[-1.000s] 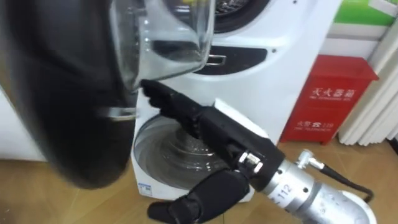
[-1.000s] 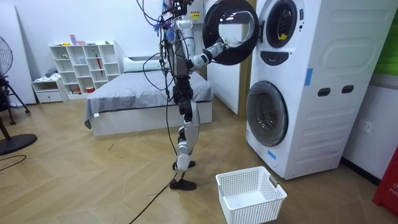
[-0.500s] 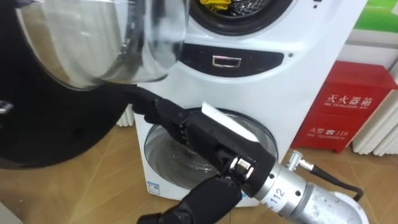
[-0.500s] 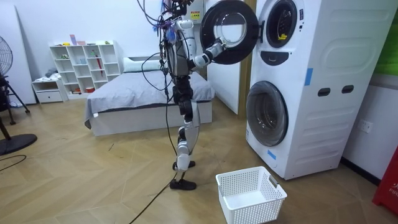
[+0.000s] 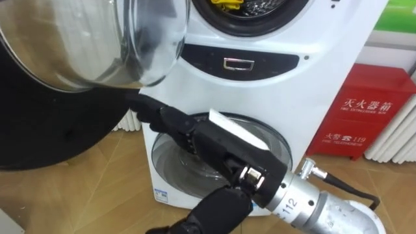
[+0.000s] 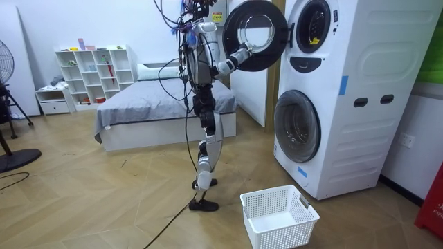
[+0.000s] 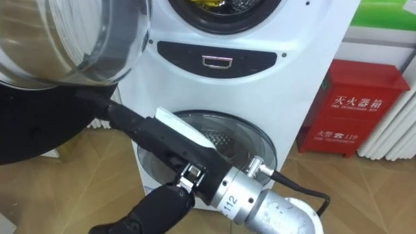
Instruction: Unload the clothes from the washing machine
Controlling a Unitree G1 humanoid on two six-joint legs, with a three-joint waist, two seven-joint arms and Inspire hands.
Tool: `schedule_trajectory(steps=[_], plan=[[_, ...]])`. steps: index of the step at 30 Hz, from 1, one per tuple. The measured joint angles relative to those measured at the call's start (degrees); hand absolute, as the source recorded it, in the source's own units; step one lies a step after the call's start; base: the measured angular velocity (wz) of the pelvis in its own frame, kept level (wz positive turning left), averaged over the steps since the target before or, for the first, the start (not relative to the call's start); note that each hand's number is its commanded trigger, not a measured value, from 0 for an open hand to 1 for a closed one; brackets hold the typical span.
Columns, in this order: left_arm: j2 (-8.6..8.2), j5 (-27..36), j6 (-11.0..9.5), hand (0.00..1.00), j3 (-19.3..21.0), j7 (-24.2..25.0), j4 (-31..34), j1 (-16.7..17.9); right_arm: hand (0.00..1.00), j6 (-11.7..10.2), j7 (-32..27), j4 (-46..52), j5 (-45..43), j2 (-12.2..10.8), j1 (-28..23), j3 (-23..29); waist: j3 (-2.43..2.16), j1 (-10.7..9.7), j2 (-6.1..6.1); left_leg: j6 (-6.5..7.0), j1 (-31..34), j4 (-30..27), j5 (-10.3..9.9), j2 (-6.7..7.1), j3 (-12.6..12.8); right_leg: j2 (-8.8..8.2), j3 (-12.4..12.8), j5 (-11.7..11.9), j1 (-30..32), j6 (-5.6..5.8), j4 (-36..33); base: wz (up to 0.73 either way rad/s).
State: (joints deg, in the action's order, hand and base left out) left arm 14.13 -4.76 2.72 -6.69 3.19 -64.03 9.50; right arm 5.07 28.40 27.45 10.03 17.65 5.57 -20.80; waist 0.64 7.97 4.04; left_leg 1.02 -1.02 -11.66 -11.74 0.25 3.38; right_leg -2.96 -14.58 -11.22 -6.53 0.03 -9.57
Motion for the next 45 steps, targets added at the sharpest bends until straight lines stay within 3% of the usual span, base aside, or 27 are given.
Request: schedule_trajectory(steps=[5, 6, 9, 15, 24, 28, 34, 40, 45], plan=[[-0.16, -1.0, 1.4, 0.00, 2.3, -0.2, 0.5, 0.0, 0.00, 0.9, 0.7, -4.9, -8.8, 1.2, -3.2, 0.7, 0.04, -0.2, 0.35, 0.01, 0.6, -0.1, 0.0, 0.16, -0.7, -0.04, -0.5, 0.0, 0.1, 0.00, 0.0, 0.08], [-0.23, -1.1, 1.7, 0.00, 2.4, -0.2, 0.5, -0.1, 0.00, 1.3, 0.7, -6.0, -10.1, 1.7, -4.3, 1.7, -0.14, -0.2, 0.64, 0.02, 0.7, -0.1, 0.0, 0.23, -0.9, -0.11, -0.7, 0.0, 0.3, 0.00, -0.1, 0.07], [-0.79, -1.2, 2.1, 0.00, 4.2, -0.2, 0.4, 0.1, 0.00, 2.1, 0.6, -7.0, -12.5, 3.3, -6.2, 5.3, -0.13, -0.3, 0.82, 0.06, 0.8, -0.1, 0.0, 0.32, -0.8, -0.19, -0.5, 0.0, 0.6, 0.01, -0.1, -0.03], [-1.73, -0.8, 2.4, 0.00, 6.5, -0.6, 0.1, 0.3, 0.00, 2.2, -4.0, -8.7, -13.8, 2.1, -6.7, 12.9, -0.06, -1.4, 0.68, 0.11, 0.5, 0.0, 0.1, 0.39, -0.5, -0.29, -0.5, 0.0, 0.5, 0.02, 0.0, -0.02], [-2.79, -1.1, 2.0, 0.00, 6.5, -2.7, 0.3, 1.4, 0.00, 1.9, -11.4, -8.7, -14.4, -2.0, -5.4, 14.5, -0.24, -1.4, -0.49, 0.11, -0.3, 0.2, 0.1, 0.37, -0.3, -0.29, 0.1, 0.0, 0.0, 0.02, 0.0, -0.01], [-3.04, -1.3, 2.0, 0.00, 6.5, -2.7, 0.5, 1.9, 0.00, 1.9, -13.4, -8.7, -14.3, -2.1, -5.4, 14.5, -0.19, -1.3, -0.83, 0.11, -0.2, 0.3, 0.1, 0.35, -0.3, -0.25, 0.2, 0.0, 0.0, 0.03, 0.0, 0.00], [-3.30, -2.2, 2.4, 0.00, 6.4, -2.5, 0.5, 2.5, 0.00, 1.9, -16.7, -8.7, -11.1, -2.6, -3.8, 14.4, -0.20, -1.3, -0.96, 0.11, -0.5, 0.3, 0.1, 0.28, -0.3, -0.20, 0.2, 0.0, 0.0, 0.04, 0.0, 0.00], [-3.61, -2.3, 3.3, 0.00, 6.5, -3.8, 0.4, 3.2, 0.00, 2.0, -19.6, -11.4, 1.9, -3.1, -1.1, 14.4, -0.18, -1.4, -0.98, 0.11, -1.1, 0.1, 0.1, 0.25, -0.2, -0.20, 0.2, 0.0, -0.9, 0.04, 0.0, 0.00], [-3.69, -2.3, 4.0, 0.00, 6.4, -5.5, 0.4, 2.7, 0.00, 1.9, -20.3, -11.7, 5.5, -4.3, 0.3, 14.3, -0.09, -1.4, -1.10, 0.06, -0.4, -2.0, -0.2, -0.04, -0.2, -0.09, 0.0, 0.0, -1.2, 0.05, -0.2, 0.04]])
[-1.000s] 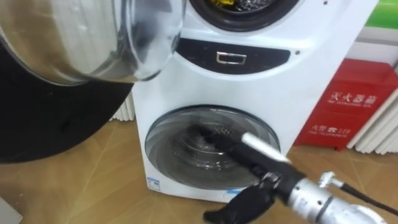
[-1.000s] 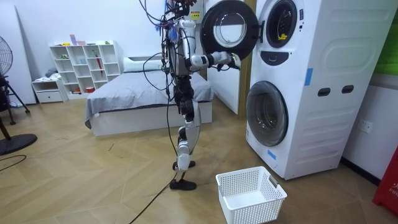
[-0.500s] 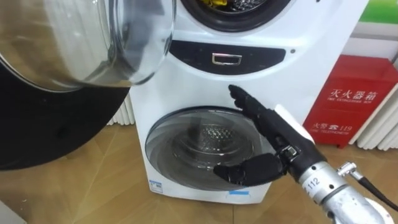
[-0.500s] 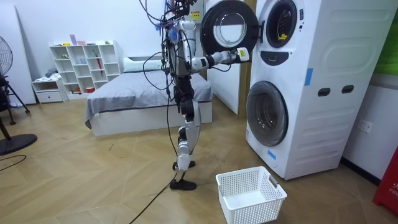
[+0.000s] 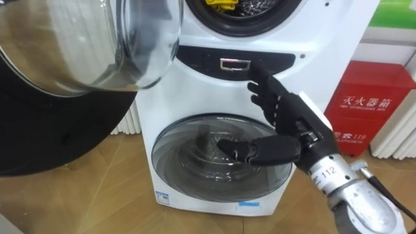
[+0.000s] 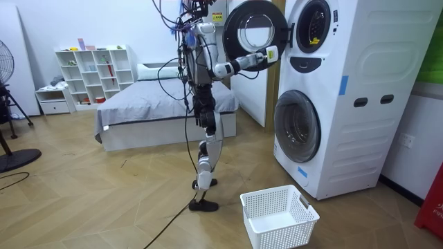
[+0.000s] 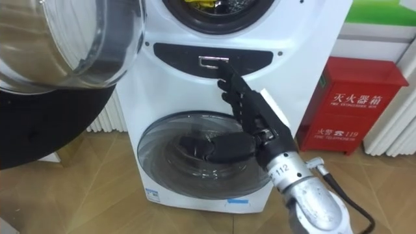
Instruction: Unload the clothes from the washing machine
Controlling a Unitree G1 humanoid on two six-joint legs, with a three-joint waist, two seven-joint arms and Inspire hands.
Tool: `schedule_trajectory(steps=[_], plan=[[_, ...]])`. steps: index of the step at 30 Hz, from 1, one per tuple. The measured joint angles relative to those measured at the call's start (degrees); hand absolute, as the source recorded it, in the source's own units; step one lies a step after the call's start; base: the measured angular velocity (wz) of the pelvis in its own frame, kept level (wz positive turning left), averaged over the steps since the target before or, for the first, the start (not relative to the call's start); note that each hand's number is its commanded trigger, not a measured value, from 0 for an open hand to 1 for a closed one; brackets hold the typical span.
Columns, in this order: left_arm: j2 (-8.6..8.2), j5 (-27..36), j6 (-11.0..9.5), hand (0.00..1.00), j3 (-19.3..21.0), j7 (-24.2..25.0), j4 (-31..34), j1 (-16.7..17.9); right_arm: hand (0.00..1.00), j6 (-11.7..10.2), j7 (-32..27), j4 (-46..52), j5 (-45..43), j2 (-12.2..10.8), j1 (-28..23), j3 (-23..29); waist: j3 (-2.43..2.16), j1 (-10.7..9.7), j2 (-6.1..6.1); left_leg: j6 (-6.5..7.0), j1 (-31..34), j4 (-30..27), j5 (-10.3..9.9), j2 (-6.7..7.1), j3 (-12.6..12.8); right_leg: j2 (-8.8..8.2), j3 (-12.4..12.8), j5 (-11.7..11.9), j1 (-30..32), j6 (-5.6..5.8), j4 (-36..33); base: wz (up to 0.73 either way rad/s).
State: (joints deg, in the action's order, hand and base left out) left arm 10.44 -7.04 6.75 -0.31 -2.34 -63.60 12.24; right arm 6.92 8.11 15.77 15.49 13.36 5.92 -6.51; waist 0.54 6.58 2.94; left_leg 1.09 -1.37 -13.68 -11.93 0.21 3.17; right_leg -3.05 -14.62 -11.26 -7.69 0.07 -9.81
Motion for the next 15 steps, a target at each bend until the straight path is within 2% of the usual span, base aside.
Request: schedule_trajectory(steps=[2, 3, 5, 7, 8, 9, 10, 12, 13, 14, 15], plan=[[-0.17, 0.0, -0.4, 0.00, 0.0, 0.0, -0.1, -0.2, 0.00, -0.1, 0.0, 0.0, 0.0, -0.1, 0.4, 0.0, 0.27, 0.0, -0.50, -0.14, 1.4, -3.1, -1.4, -0.77, 0.3, 0.53, 0.1, -0.3, 0.2, 0.07, -0.5, 0.04], [-0.24, 0.1, -0.6, 0.00, 0.0, 0.1, -0.1, -0.1, 0.00, -0.2, 0.1, 0.0, 0.0, -0.1, 0.5, 0.0, 0.42, 0.3, -0.70, -0.31, 2.4, -5.5, -2.7, -1.58, 0.6, 0.77, 0.2, -1.2, 0.5, -0.25, -1.6, -0.05], [-0.38, 0.0, -0.6, 0.00, 0.1, 0.2, -0.5, 0.2, 0.00, -0.6, 0.1, -0.1, 0.0, -0.1, 0.5, 0.0, 0.60, 1.0, -1.02, -0.60, 3.6, -8.9, -4.3, -2.04, 0.6, 1.25, 0.3, -2.2, 0.7, -0.65, -3.1, -0.06], [-0.38, 0.0, -0.5, 0.00, 0.1, 0.4, -0.5, 0.9, 0.00, -1.7, -0.2, -0.1, 0.2, -0.1, 0.6, 0.1, 0.56, 1.2, -1.25, -1.11, 4.9, -11.5, -5.9, -2.85, 0.0, 1.89, 0.2, -3.8, 1.0, -1.07, -4.4, 0.03], [-0.38, 0.0, -0.5, 0.00, 0.1, 0.4, -0.6, 1.0, 0.00, -1.9, -0.5, -0.1, 0.2, -0.2, 0.6, 0.0, 0.54, 1.3, -1.24, -1.17, 5.0, -11.6, -5.9, -2.98, -0.1, 1.98, 0.2, -4.0, 1.2, -1.20, -4.9, 0.06], [-0.42, 0.0, -0.5, 0.00, 0.1, 0.4, -0.7, 1.4, 0.00, -2.1, -0.7, -0.1, 0.2, -0.2, 0.8, 0.1, 0.25, 1.6, -0.86, -1.34, 5.0, -11.6, -5.9, -3.11, 0.0, 1.93, 0.3, -4.4, 1.7, -1.43, -5.6, 0.00], [-0.43, 0.0, -0.5, 0.00, 0.1, 0.4, -0.7, 1.2, 0.00, -2.2, -0.9, -0.1, 0.2, -0.2, 1.0, 0.1, 0.16, 1.6, -0.75, -1.46, 5.1, -11.6, -5.8, -3.13, 0.1, 1.75, 0.3, -4.7, 2.0, -1.55, -6.0, 0.00], [-0.37, 0.1, -0.5, 0.00, 0.1, 0.3, -0.7, 2.3, 0.00, -2.8, -1.9, -0.3, 0.2, -0.2, 1.9, -0.3, -0.43, 2.0, -0.01, -2.06, 6.2, -12.9, -5.2, -3.34, 0.3, 1.50, 0.6, -5.2, 3.0, -2.05, -6.8, 0.03], [-0.36, 0.1, -0.4, 0.00, 0.1, 0.3, -0.7, 2.6, 0.00, -2.9, -2.1, -0.6, 0.3, -0.1, 2.4, -0.6, -0.44, 2.0, 0.30, -2.29, 7.1, -14.5, -4.9, -3.50, 0.9, 1.45, 0.6, -5.3, 2.9, -2.13, -6.8, 0.13], [-0.24, 0.1, -0.4, 0.00, 0.0, 0.3, -0.8, 3.0, 0.00, -3.2, -2.7, -1.9, 0.5, -0.4, 3.2, -1.1, -0.05, 1.7, 0.96, -2.49, 10.1, -18.9, -4.5, -3.44, 1.5, 0.81, 0.9, -5.7, 2.4, -2.42, -6.7, 0.15], [-0.26, 0.2, -0.5, 0.00, 0.0, 0.4, -0.6, 3.2, 0.00, -3.2, -3.2, -3.2, 0.5, -0.3, 3.9, -1.3, 0.07, 1.9, 1.45, -2.74, 12.2, -15.7, -4.1, -3.06, 1.7, 0.51, 1.8, -6.0, 2.0, -2.52, -6.5, 0.07]])
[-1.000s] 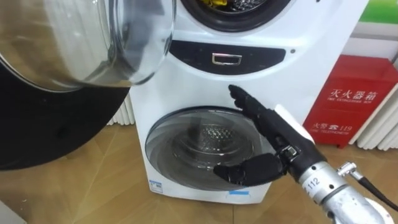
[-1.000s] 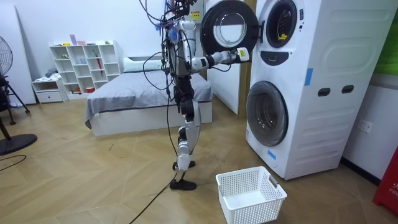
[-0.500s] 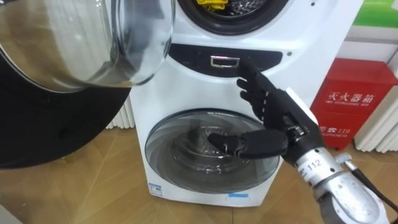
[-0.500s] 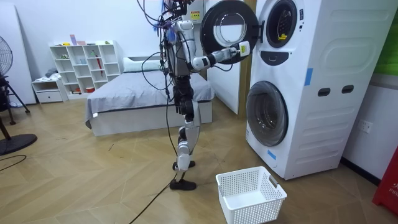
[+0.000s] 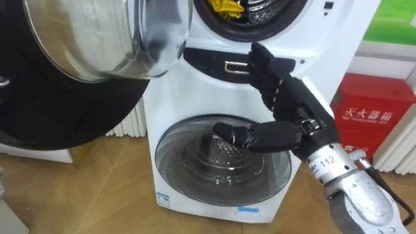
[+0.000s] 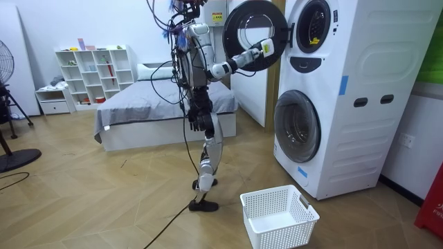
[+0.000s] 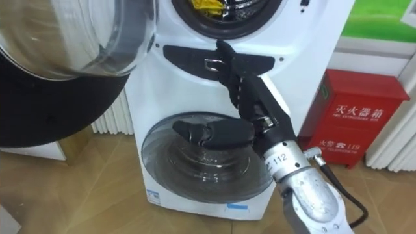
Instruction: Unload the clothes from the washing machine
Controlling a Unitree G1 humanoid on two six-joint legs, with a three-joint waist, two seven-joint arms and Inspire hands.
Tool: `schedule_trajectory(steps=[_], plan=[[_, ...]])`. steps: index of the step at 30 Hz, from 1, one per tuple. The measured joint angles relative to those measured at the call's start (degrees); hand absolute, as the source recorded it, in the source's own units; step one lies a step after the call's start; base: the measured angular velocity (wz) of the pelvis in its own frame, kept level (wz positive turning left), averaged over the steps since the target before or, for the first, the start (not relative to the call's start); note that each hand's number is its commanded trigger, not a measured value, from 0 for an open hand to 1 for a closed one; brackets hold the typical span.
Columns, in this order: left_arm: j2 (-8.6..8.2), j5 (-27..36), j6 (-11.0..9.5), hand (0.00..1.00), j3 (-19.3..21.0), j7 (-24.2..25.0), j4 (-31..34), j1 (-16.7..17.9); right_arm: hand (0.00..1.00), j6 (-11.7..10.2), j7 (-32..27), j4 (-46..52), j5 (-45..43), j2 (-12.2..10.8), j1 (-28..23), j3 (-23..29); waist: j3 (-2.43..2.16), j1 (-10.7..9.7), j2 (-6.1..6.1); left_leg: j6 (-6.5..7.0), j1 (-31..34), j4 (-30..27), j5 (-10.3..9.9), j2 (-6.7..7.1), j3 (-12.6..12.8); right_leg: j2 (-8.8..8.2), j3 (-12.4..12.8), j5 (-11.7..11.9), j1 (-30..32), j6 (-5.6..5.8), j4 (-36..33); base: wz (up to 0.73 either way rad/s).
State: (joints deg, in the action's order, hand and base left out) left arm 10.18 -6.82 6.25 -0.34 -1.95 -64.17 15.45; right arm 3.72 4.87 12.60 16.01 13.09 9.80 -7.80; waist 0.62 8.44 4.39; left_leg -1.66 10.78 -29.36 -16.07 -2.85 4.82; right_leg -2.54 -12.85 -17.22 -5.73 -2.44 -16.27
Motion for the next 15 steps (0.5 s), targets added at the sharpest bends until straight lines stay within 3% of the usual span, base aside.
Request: schedule_trajectory(steps=[1, 2, 3, 5, 7, 8, 10, 11, 12, 13, 14, 15], plan=[[-0.12, 0.0, 0.0, 0.00, 0.0, 0.1, 0.0, 0.2, 0.00, 0.0, -0.4, -0.5, 0.0, 0.2, 0.4, 0.1, 0.11, 0.1, 0.12, -0.17, 1.3, 2.4, 0.6, 0.03, -0.1, -0.04, 0.1, -0.1, -0.1, 0.21, 0.1, -0.23], [-0.11, -0.1, 0.0, 0.00, 0.3, 0.3, 0.0, 0.9, 0.00, 0.1, -0.9, -1.1, 0.0, 0.2, 0.6, 0.1, -0.09, 1.6, -0.18, 0.22, 3.1, 4.4, 5.0, -0.46, 0.4, -0.27, 0.6, -0.7, -0.2, 1.20, 0.3, -0.40], [-0.04, -0.1, 0.0, 0.00, 1.0, 0.3, 0.0, 1.8, 0.00, 0.1, -1.0, -0.9, 0.0, 0.0, 0.5, 0.1, -0.59, 2.0, -0.02, 0.73, 3.8, 5.5, 7.5, -0.50, 0.6, -0.64, 0.9, -1.3, -0.5, 2.12, 0.5, -0.35], [0.05, 0.1, -0.1, 0.00, 1.5, 0.5, 0.1, 1.9, 0.00, 0.1, -1.2, 0.0, 0.0, 0.1, 0.5, 0.1, -0.97, 1.4, 0.67, 2.49, 3.4, 6.1, 9.0, 0.75, 1.2, -1.45, 1.4, -1.3, -0.7, 3.28, 1.1, 0.00], [0.06, 0.2, -0.5, 0.00, 1.7, 1.4, 0.7, 1.0, 0.00, 0.1, -1.3, 0.1, -0.3, 0.3, 0.0, 0.1, -1.09, 1.0, 0.94, 3.88, 2.5, 5.5, 7.5, 2.67, 1.9, -3.45, 1.2, -1.0, -2.1, 3.98, 1.4, 0.03], [0.11, 0.4, -0.7, 0.00, 1.8, 1.4, 0.6, 0.5, 0.00, 0.1, -1.3, 0.1, -0.7, 0.3, -0.3, 0.1, -1.07, 1.0, 0.92, 4.15, 2.0, 5.6, 7.1, 2.99, 2.4, -3.94, 1.2, -1.2, -2.3, 4.27, 1.0, -0.03], [0.11, 1.5, -1.1, 0.00, 1.9, 1.3, 0.3, -1.3, 0.00, 0.0, -1.5, 0.1, -1.3, 0.5, -0.4, 0.1, -0.57, 0.1, 0.16, 5.07, 0.7, 5.5, 5.7, 4.13, 3.2, -5.67, 1.4, -1.6, -1.8, 5.04, -4.3, 0.08], [0.34, 2.9, -1.9, 0.00, 1.9, 1.0, 0.0, -2.0, 0.00, 0.0, -1.9, 0.1, -1.6, 0.5, -0.4, 0.1, -0.38, -0.4, -0.47, 5.76, -0.3, 6.1, 5.3, 4.85, 3.2, -7.02, 1.9, -1.7, 0.4, 5.12, -10.4, 0.13], [1.01, 2.9, -2.2, 0.00, 1.9, 0.7, -0.1, -3.5, 0.00, -0.1, -2.4, 0.1, -3.1, 0.5, -0.4, 0.1, -0.02, -0.9, -0.23, 6.40, -1.6, 6.8, 4.8, 5.73, 4.3, -8.69, 2.7, -1.3, 2.9, 5.69, -17.0, 0.13], [1.78, 2.9, -2.7, 0.00, 1.8, 0.2, -0.1, -4.6, 0.00, -0.3, -2.8, -0.2, -3.1, 0.5, -0.4, 0.1, 0.36, -1.1, -0.01, 7.12, -3.0, 7.1, 4.4, 6.51, 4.6, -9.74, 3.5, 0.1, 4.6, 6.54, -22.1, 0.07], [2.03, 2.9, -2.8, 0.00, 1.8, -0.1, 0.0, -5.1, 0.00, -0.5, -3.0, -0.7, -3.1, 0.5, -0.4, 0.1, 0.35, -1.2, -0.03, 7.33, -3.7, 7.3, 4.0, 6.72, 4.4, -10.12, 3.6, 1.3, 5.2, 6.75, -24.2, 0.05], [2.42, 2.9, -3.2, 0.00, 1.7, -0.9, 0.2, -6.0, 0.00, -0.6, -3.3, -1.4, -3.1, 0.5, -0.5, 0.1, 0.39, -1.3, -0.32, 7.68, -5.6, 8.3, 3.4, 6.88, 3.9, -10.43, 3.7, 4.3, 6.8, 6.49, -27.8, 0.05]])
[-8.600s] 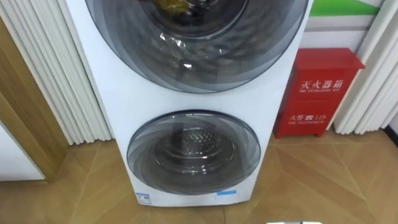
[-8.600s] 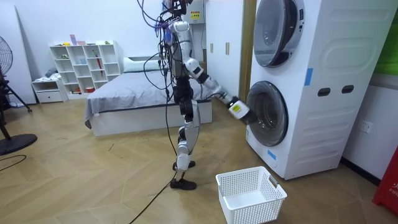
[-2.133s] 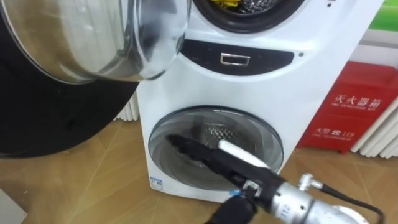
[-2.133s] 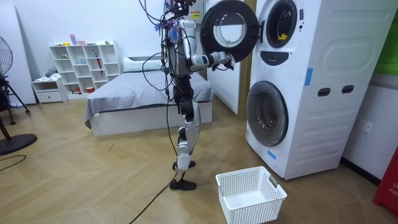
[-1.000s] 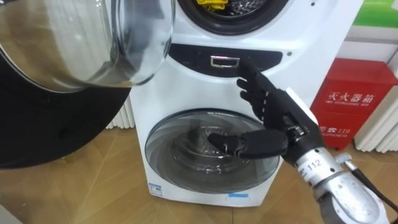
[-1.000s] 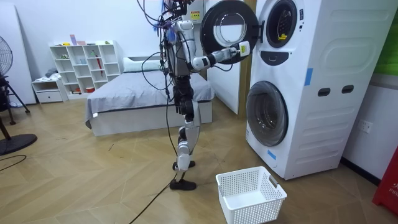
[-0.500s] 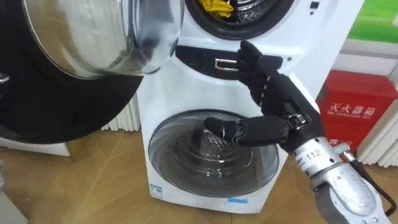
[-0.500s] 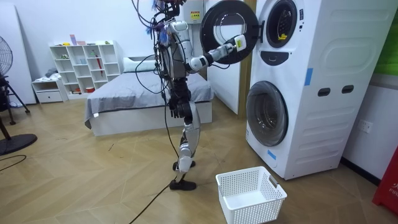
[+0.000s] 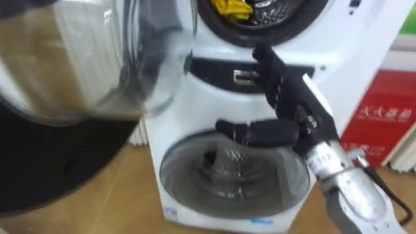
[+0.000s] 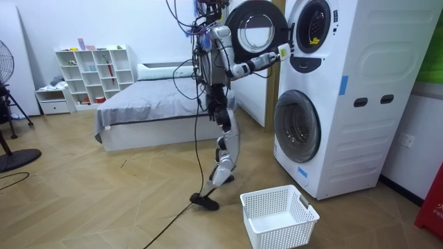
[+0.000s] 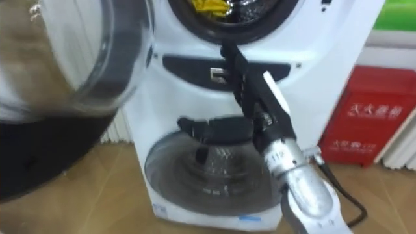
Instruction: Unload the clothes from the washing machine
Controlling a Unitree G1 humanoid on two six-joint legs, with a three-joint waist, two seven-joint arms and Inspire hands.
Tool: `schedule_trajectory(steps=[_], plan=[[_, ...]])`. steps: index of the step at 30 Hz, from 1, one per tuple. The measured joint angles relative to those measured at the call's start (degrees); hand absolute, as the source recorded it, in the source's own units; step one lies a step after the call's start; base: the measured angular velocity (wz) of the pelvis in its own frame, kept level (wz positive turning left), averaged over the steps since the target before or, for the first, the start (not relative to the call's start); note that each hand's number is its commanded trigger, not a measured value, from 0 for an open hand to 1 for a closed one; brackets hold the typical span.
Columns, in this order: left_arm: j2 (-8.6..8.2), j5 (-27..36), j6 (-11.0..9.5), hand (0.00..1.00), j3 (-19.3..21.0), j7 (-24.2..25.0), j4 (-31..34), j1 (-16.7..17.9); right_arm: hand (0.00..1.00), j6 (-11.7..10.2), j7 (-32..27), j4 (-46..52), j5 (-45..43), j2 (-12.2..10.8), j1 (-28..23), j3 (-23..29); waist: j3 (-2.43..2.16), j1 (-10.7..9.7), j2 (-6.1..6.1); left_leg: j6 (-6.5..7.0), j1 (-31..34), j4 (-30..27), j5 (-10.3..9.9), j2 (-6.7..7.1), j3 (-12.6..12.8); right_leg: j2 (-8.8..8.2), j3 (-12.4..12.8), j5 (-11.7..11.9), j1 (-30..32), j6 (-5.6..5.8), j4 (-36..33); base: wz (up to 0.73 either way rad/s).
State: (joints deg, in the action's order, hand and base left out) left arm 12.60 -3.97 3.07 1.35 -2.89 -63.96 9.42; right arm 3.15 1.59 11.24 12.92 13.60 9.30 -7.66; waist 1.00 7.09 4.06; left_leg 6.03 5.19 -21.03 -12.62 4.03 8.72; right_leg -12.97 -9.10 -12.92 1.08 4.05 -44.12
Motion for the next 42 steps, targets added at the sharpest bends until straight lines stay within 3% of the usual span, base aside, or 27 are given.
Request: schedule_trajectory(steps=[1, 2, 3, 5, 6, 7, 8, 9, 11, 12, 15, 21, 27, 32, 36, 42], plan=[[0.14, 0.0, -0.1, 0.00, -0.4, -0.5, 0.4, -0.3, 0.00, 0.0, -0.2, -0.1, 0.0, 0.0, -0.3, 0.0, 0.15, -0.4, -0.55, 0.16, -0.6, 0.6, -0.2, -0.04, -0.6, 0.17, 0.0, 0.5, 0.5, -0.03, -1.1, 0.05], [0.40, 0.0, -0.3, 0.00, -0.4, -1.1, 1.2, -1.2, 0.00, -0.2, -0.1, -0.1, 0.0, 0.0, -1.0, 0.0, -0.38, -0.2, -0.65, 0.26, -1.8, 1.9, -0.3, -0.34, -1.3, 1.25, 0.6, -1.3, 2.3, -0.06, -1.6, 0.09], [0.46, 0.1, -0.7, 0.00, -0.7, -1.5, 1.0, -1.6, 0.00, -0.1, 0.0, -0.5, 0.4, 0.0, -1.0, 0.0, -0.12, -0.4, -1.20, 0.27, -3.0, 3.0, -0.3, -1.05, -1.5, 2.62, 0.7, -3.4, 4.1, -0.23, -0.1, 0.10], [0.51, 0.1, -1.4, 0.00, -1.6, -1.6, 1.0, -1.9, 0.00, 0.0, 0.4, -0.7, 0.9, 0.1, -1.1, 0.1, -0.12, -0.9, -1.63, 0.26, -4.7, 4.3, -0.3, -1.56, -2.7, 5.27, 1.0, -4.2, 6.2, -0.68, 7.2, 0.18], [0.42, 0.1, -1.9, 0.00, -1.9, -1.6, 0.9, -1.9, 0.00, 0.0, 0.4, -0.6, 0.7, 0.2, -1.1, 0.1, -0.20, -1.1, -1.53, 0.26, -5.6, 5.1, -0.3, -1.44, -2.8, 6.59, 1.2, -3.5, 7.0, -1.42, 14.4, 0.21], [0.26, 0.1, -1.9, 0.00, -2.0, -1.5, 0.9, -1.8, 0.00, 0.0, 0.4, -0.4, 0.7, 0.3, -1.1, 0.1, -0.27, -1.0, -1.46, 0.19, -6.1, 5.8, -0.3, -1.30, -2.8, 7.62, 1.0, -0.9, 7.6, -2.31, 21.5, 0.20], [0.20, 0.0, -1.8, 0.00, -1.9, -1.5, 0.9, -1.7, 0.00, 0.0, 0.4, -0.4, 0.7, 0.3, -1.1, 0.1, -0.29, -1.1, -1.57, 0.02, -6.5, 6.0, -0.5, -1.37, -2.8, 8.35, 1.2, 1.6, 7.9, -2.72, 23.6, 0.29], [0.17, 0.0, -1.7, 0.00, -1.8, -1.6, 0.9, -1.2, 0.00, 0.1, 0.5, -0.3, 0.7, 0.5, -1.3, 0.0, -0.77, -1.3, -1.37, -0.40, -7.5, 6.8, -0.7, -1.40, -2.8, 9.33, 1.7, 6.7, 7.7, -3.95, 25.5, 0.30], [-0.14, -0.1, -1.4, 0.00, -1.5, -1.5, 0.9, 0.2, 0.00, 0.0, 0.7, 1.1, 1.1, 1.4, -2.5, 0.1, -1.13, -1.3, -2.92, -0.79, -9.5, 8.7, -0.9, -2.43, -2.7, 10.68, 1.5, 7.3, 5.7, -4.31, 27.6, -0.14], [-0.13, -0.1, -0.8, 0.00, -1.4, -1.4, 0.6, 0.9, 0.00, 0.0, 1.0, 1.1, 2.2, 2.1, -2.5, 0.1, -1.07, -0.9, -3.54, -0.95, -10.3, 9.8, -0.9, -2.97, -2.7, 11.57, 2.2, 7.8, 4.5, -4.64, 29.5, -0.46], [0.29, -0.2, -0.5, 0.00, -1.4, -1.5, -0.9, 1.7, 0.00, 0.0, 1.2, 1.4, 3.2, 3.1, -2.4, -0.1, -1.02, -0.5, -3.87, -1.82, -12.1, 11.8, -0.6, -3.97, -2.4, 13.00, 3.0, 8.2, 3.2, -5.09, 31.1, -0.17], [-0.41, -0.7, -0.5, 0.00, -1.3, -1.2, -1.6, 2.6, 0.00, 0.0, 3.3, 2.6, 3.5, 4.1, -1.0, 0.2, -1.04, -0.7, -3.15, -2.95, -12.1, 11.8, -1.2, -4.97, -1.4, 14.07, 2.9, 8.2, 3.2, -5.83, 31.6, -0.07], [-0.50, -0.7, -0.6, 0.00, -1.4, -0.9, -1.3, 3.1, 0.00, 0.0, 5.8, 8.1, 6.1, 4.6, 2.4, 0.7, -1.56, -0.9, -1.79, -3.56, -12.4, 12.3, -1.6, -5.49, -1.4, 15.04, 2.8, 8.5, 2.7, -6.33, 32.0, 0.01], [-0.58, -0.7, -0.6, 0.00, -0.2, -1.0, -1.3, 3.3, 0.00, -0.6, 8.1, 13.7, 13.7, 4.6, 4.2, 1.9, -1.37, -1.0, -1.87, -3.72, -12.9, 12.3, -1.7, -5.71, -1.6, 15.31, 2.6, 8.7, 1.8, -6.52, 32.7, 0.00], [-0.63, -0.7, -0.6, 0.00, 0.9, -1.4, -1.3, 4.0, 0.00, -0.6, 8.2, 16.5, 14.0, 4.6, 4.2, 4.7, -0.92, -0.9, -2.40, -3.70, -12.9, 12.4, -1.8, -5.68, -1.6, 15.37, 2.7, 8.7, 1.9, -6.52, 32.7, -0.02], [-1.38, -0.7, 0.4, 0.00, 2.6, -0.9, -1.3, 4.2, 0.00, -0.6, 7.1, 16.8, 13.8, 4.7, 4.2, 6.1, -0.86, -0.8, -2.41, -3.78, -12.8, 12.5, -1.8, -5.80, -1.6, 15.54, 2.7, 8.7, 2.1, -6.52, 32.7, -0.01]])
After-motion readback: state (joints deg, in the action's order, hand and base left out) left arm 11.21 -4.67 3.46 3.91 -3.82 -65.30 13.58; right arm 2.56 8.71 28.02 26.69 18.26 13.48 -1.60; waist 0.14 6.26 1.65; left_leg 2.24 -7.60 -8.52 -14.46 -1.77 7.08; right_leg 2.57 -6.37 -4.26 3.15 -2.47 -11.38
